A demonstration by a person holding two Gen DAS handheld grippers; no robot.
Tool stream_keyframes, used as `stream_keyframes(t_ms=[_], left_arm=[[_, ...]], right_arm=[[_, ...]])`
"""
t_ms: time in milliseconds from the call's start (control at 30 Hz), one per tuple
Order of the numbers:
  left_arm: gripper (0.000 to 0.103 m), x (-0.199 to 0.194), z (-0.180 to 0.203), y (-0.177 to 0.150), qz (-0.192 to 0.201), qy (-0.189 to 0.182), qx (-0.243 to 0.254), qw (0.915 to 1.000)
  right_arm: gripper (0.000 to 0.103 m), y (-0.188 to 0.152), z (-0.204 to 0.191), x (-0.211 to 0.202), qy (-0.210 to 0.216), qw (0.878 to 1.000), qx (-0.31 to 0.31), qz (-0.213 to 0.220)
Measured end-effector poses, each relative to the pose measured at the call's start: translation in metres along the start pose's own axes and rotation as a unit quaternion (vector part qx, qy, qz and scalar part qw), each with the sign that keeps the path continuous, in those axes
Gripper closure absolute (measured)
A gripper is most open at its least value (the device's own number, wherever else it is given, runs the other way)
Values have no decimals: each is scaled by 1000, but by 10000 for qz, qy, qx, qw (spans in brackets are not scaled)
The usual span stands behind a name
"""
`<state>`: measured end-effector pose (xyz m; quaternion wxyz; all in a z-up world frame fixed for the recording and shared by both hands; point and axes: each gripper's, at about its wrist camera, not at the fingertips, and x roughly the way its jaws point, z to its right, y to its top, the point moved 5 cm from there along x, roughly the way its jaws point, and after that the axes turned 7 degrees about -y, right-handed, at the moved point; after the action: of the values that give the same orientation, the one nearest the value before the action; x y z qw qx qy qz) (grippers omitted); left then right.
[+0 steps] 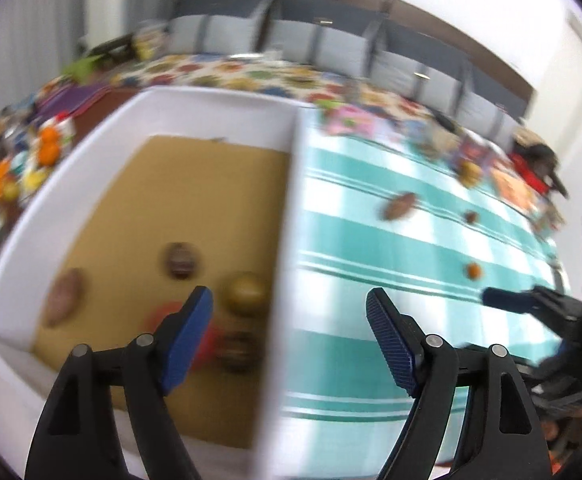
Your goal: Organize fruits
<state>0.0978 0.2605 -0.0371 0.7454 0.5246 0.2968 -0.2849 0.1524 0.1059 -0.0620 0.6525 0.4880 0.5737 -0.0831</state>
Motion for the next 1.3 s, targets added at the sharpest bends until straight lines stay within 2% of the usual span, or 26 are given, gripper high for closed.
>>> stream_keyframes(t_ms=[100,233,400,533,700,867,933,1000,1133,1200,1300], left_arm=[[16,16,59,-14,-97,-337,433,9984],[16,64,126,-51,-554,-714,935,9915],[16,115,166,-91,-743,-630,1262,9872],[16,140,181,-100,-704,-385,1443,9863],[16,155,184,-98,-593,-213,1527,9863],[16,172,183,-101,-647,-99,1393,9881],[15,183,184,-92,-582,-3,1460,9876],[4,200,182,-76,-623,151,1419,9878],[0,223,176,-53,-540,215,1263,9903],[0,226,174,-51,-459,74,1250,9911],[0,226,174,-52,-454,106,1281,9907]], right_arm=[[14,-40,58,-8,-587,9975,387,33],[14,-96,133,-17,-1356,9847,1091,71],[14,-158,202,-32,-2184,9625,1605,135],[14,-188,237,-42,-2535,9478,1923,201],[14,-195,258,-42,-2704,9387,2109,341],[14,-198,259,-34,-2783,9383,2026,338],[14,-197,260,-30,-2900,9368,1929,318],[14,-193,263,-27,-3010,9350,1855,288],[6,-191,272,-23,-3036,9321,1950,309],[4,-193,276,-23,-2928,9330,2069,301],[2,-193,277,-22,-2914,9331,2089,287]])
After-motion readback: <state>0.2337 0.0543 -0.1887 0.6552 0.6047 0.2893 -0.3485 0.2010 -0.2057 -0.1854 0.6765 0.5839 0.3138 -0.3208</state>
